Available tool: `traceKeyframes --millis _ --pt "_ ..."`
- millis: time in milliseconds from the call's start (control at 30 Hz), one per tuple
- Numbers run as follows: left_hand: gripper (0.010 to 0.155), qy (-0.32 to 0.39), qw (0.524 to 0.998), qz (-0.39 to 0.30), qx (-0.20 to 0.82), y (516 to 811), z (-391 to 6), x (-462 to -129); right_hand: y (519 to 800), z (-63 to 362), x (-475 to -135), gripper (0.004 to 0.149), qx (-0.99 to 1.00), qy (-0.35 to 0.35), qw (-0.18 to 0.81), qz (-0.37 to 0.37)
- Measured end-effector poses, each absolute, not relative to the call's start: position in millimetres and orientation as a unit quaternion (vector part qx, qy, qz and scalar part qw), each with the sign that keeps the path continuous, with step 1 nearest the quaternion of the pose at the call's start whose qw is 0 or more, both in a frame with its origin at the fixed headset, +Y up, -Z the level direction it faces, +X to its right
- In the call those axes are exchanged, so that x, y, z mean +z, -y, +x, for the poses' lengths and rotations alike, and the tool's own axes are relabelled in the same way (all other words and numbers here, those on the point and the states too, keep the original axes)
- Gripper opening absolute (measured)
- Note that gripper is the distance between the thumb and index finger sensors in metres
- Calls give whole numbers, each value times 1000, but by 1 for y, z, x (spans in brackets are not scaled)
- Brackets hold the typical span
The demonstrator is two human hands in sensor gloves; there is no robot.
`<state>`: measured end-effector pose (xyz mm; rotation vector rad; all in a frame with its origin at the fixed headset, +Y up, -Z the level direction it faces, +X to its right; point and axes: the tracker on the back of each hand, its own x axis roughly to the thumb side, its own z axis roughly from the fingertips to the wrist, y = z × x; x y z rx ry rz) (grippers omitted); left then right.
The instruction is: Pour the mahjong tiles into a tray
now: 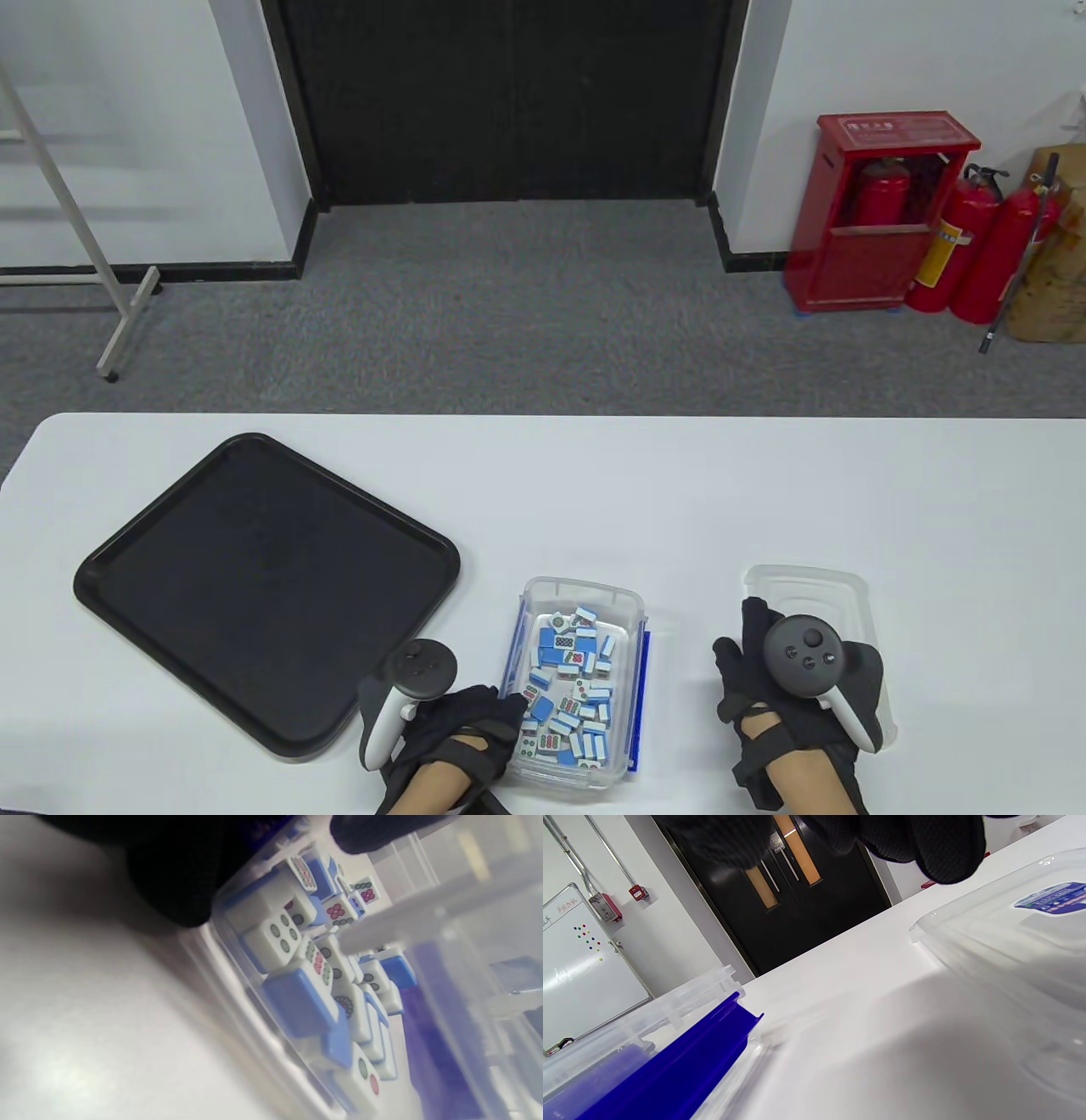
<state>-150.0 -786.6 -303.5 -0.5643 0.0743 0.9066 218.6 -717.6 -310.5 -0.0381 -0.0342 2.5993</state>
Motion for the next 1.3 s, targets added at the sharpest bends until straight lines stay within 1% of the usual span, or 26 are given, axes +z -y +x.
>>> traceKeyframes --millis 67,200,267,333,400,500,600,633,667,767,867,933,1000,1100,1300 --pt "62 -43 852 -262 451 783 -156 -304 716 220 -310 69 962 15 273 -14" --pt "62 -58 832 -219 506 766 -178 -304 715 220 -309 69 957 16 288 -11" --pt "62 -71 809 -197 549 755 -195 -303 713 217 -309 70 954 18 298 -5" --pt "63 -86 765 -173 614 745 -211 -303 711 213 -308 70 952 20 306 4" --pt "64 -106 736 -155 651 738 -229 -305 709 209 -308 70 951 21 309 15" --pt "66 -120 704 -140 686 728 -255 -311 707 203 -306 70 950 22 309 29" --pt "68 -155 692 -108 697 721 -289 -319 704 198 -305 70 949 23 313 42" --pt "69 -159 667 -99 721 720 -300 -322 704 197 -304 70 948 23 313 44" --pt "70 -164 655 -96 731 719 -307 -324 703 196 -304 70 948 23 314 46" --pt "73 -162 671 -51 722 725 -338 -331 703 192 -304 70 948 23 313 53" --pt "77 -163 663 -16 730 742 -364 -332 705 187 -304 70 949 16 310 60" --pt "77 -179 665 3 725 753 -376 -331 706 185 -305 71 949 13 309 65" --pt "77 -202 666 9 718 755 -386 -328 707 184 -305 71 949 12 308 69" --pt "77 -207 705 31 678 751 -398 -326 708 182 -304 71 951 7 301 73" --pt "76 -218 754 82 614 743 -412 -322 709 181 -303 71 949 7 304 77"
